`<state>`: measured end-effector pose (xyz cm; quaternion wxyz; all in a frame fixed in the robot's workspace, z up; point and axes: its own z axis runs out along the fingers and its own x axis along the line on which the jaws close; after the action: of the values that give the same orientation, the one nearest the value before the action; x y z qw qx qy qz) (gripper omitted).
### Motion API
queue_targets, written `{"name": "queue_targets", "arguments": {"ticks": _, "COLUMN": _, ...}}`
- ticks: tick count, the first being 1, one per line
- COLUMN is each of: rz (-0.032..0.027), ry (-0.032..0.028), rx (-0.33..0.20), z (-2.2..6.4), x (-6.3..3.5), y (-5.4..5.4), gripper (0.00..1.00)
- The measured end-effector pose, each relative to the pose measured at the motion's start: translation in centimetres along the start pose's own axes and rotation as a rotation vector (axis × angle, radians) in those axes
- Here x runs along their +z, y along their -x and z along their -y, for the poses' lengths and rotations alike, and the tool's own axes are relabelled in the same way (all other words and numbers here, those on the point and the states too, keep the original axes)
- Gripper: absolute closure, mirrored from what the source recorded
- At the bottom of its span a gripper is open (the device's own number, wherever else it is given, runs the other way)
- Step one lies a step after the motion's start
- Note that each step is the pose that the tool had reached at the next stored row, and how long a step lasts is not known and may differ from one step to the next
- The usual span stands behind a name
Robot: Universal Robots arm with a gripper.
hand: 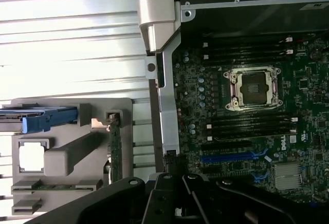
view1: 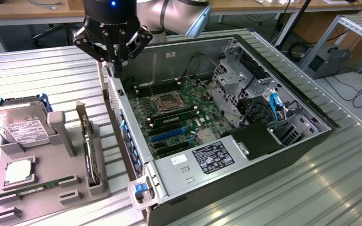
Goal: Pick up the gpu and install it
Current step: 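Reach for the gpu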
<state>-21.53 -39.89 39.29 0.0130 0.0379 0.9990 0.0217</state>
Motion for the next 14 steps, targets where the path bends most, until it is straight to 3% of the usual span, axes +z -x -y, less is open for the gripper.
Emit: {"name": "queue_targets", "arguments": {"ticks": 14, "rz": 0.0, "ry": 0.0, "rx": 0.0, "z": 0.03, "x": 0.0, "y": -0.45, "gripper": 0.89}}
